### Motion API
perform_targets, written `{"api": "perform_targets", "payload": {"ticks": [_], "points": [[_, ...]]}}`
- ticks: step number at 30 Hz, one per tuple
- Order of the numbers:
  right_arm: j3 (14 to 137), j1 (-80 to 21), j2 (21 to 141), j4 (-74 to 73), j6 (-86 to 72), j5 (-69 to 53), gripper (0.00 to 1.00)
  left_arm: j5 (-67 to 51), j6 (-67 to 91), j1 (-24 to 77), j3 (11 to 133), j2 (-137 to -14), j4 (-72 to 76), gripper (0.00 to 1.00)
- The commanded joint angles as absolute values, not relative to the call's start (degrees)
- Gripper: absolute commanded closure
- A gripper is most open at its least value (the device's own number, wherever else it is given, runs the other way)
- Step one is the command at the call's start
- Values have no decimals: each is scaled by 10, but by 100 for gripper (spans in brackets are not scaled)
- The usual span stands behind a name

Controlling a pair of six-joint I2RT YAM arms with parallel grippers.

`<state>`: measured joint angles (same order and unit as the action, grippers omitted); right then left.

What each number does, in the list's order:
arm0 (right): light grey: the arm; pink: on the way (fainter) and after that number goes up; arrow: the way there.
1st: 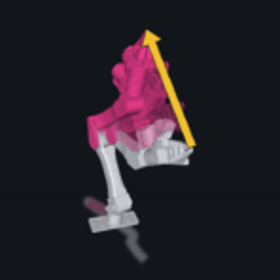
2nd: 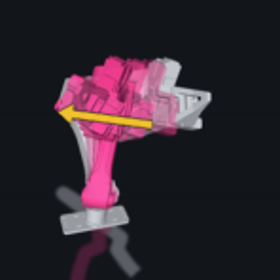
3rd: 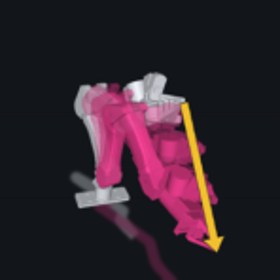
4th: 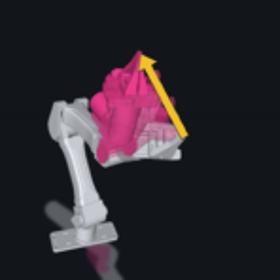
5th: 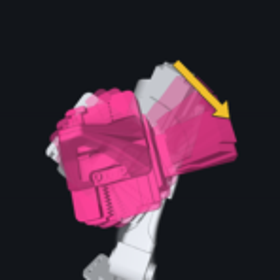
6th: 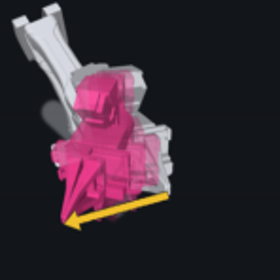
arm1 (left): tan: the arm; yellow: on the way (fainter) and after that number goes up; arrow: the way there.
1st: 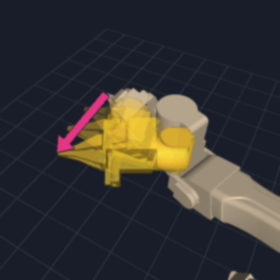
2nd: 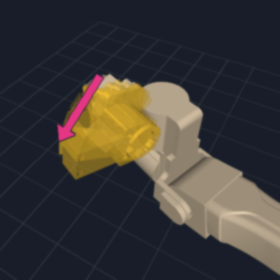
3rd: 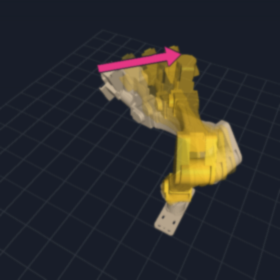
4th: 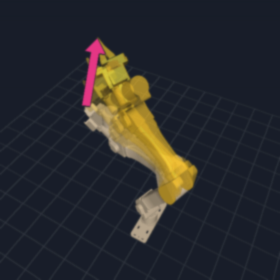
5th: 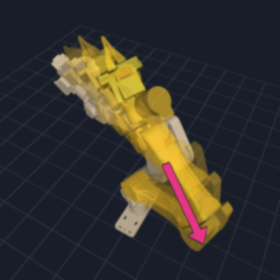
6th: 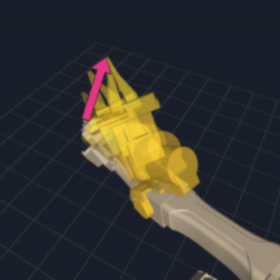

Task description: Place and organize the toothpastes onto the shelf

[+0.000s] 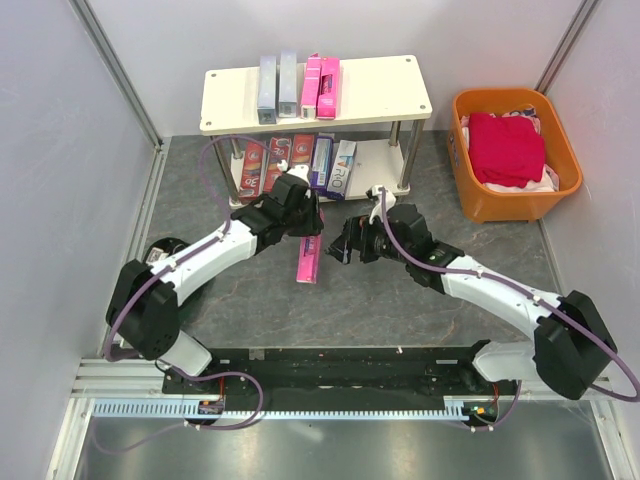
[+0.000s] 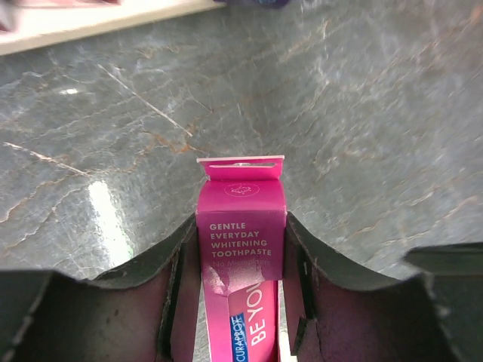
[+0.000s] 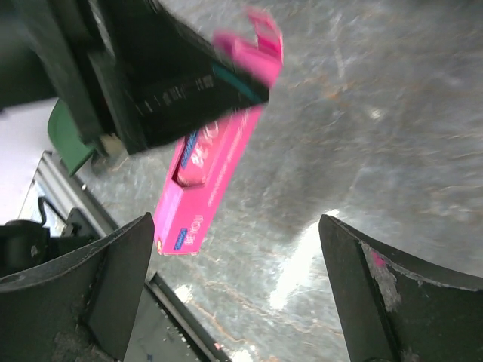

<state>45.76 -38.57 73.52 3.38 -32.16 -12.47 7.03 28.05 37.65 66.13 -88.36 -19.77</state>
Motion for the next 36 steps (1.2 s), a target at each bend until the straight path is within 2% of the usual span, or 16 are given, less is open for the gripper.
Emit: {"api": "perform_targets", "payload": {"ticks": [1,10,13,14,16,17,20,21,23,24,25,29,36], "points": [[456,-417,758,98,-353,-135,2,27,317,355,657,-842,-161,67],[460,-453,816,166,-385,-153,10,-12,337,350,639,-819,-129,66],[463,-458,831,180,-390,-157,24,-11,339,350,634,-811,-125,66],[464,-459,834,183,-391,-159,33,-11,341,349,632,-803,-123,66],[464,-460,838,186,-390,-162,41,-11,346,349,628,-796,-116,65],[465,-460,836,185,-389,-159,49,-11,347,349,625,-789,-114,65],[466,-459,824,179,-383,-151,62,-12,349,348,621,-783,-110,62],[467,-459,821,177,-382,-149,63,-11,346,346,619,-780,-110,60],[470,-460,814,169,-378,-144,66,-13,345,343,617,-777,-110,45],[471,-459,810,166,-377,-142,67,-14,345,341,616,-775,-111,23],[473,-459,809,162,-377,-141,69,-13,344,340,615,-773,-112,18],[479,-460,806,149,-372,-130,71,-10,335,331,613,-759,-124,7],[489,-458,809,134,-362,-122,72,-3,321,314,612,-720,-149,3]]}}
